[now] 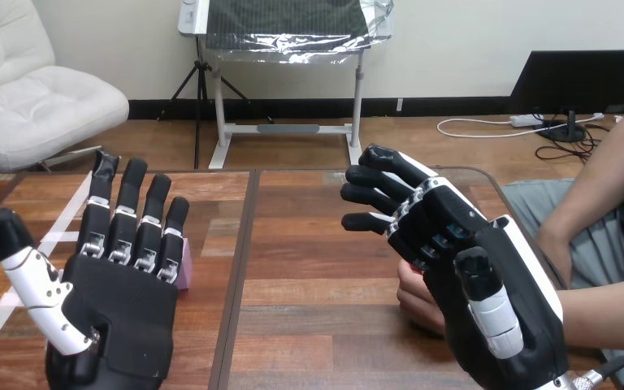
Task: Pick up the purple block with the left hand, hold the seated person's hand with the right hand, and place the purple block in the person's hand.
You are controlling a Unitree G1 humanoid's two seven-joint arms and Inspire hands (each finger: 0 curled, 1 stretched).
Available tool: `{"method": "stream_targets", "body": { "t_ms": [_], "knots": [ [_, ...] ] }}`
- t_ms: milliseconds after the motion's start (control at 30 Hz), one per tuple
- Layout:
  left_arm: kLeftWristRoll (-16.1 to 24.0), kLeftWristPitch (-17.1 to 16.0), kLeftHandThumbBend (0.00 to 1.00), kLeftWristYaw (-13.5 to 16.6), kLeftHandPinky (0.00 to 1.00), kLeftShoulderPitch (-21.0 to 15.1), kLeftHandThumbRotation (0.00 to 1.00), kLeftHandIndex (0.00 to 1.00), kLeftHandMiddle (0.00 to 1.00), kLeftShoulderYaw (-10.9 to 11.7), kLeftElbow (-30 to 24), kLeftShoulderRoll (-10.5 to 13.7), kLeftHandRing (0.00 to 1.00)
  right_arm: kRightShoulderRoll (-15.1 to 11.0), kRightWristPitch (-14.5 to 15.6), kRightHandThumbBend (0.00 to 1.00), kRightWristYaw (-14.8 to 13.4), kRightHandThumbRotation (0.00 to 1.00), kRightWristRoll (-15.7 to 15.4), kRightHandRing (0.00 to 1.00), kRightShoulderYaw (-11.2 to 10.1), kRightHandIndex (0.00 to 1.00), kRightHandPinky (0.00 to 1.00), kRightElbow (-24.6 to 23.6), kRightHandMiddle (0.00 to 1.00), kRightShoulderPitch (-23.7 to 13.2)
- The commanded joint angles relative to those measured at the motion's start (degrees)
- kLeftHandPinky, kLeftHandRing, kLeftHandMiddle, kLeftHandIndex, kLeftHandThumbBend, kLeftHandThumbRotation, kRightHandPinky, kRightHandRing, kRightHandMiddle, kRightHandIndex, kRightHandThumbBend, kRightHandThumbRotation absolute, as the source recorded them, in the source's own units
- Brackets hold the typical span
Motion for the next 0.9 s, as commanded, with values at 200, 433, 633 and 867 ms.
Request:
{"method": "stream_targets", "body": {
  "t_ms": [200, 433, 633, 867],
  "knots": [
    [5.32, -4.18, 0.69, -1.16, 1.00, -6.33, 0.95, 1.00, 1.00, 2.96, 3.43, -3.15, 1.00, 0.93, -1.56, 0.85, -0.32, 0.79, -0.21, 0.83, -1.17, 0.85, 0.75, 0.40, 0.84, -3.49],
    [9.39, -4.54, 0.70, 0.78, 1.00, -9.19, 0.95, 1.00, 1.00, 5.34, 6.45, -2.05, 1.00, 0.86, -1.80, 0.85, -0.48, 0.80, -0.87, 0.83, -1.27, 0.85, 0.75, 0.57, 0.83, -3.64],
    [12.87, -5.64, 0.71, 0.17, 1.00, -12.43, 0.92, 0.99, 1.00, 7.91, 10.86, -1.00, 1.00, 0.83, -1.52, 0.86, -0.43, 0.81, -0.76, 0.83, -1.20, 0.85, 0.75, 0.38, 0.84, -3.67],
    [17.90, -7.02, 0.74, -0.40, 1.00, -16.18, 0.93, 0.98, 1.00, 10.79, 16.66, 0.49, 1.00, 0.88, -1.55, 0.86, -0.24, 0.80, -0.48, 0.83, -1.14, 0.85, 0.75, 0.49, 0.84, -3.75]
  ]
}}
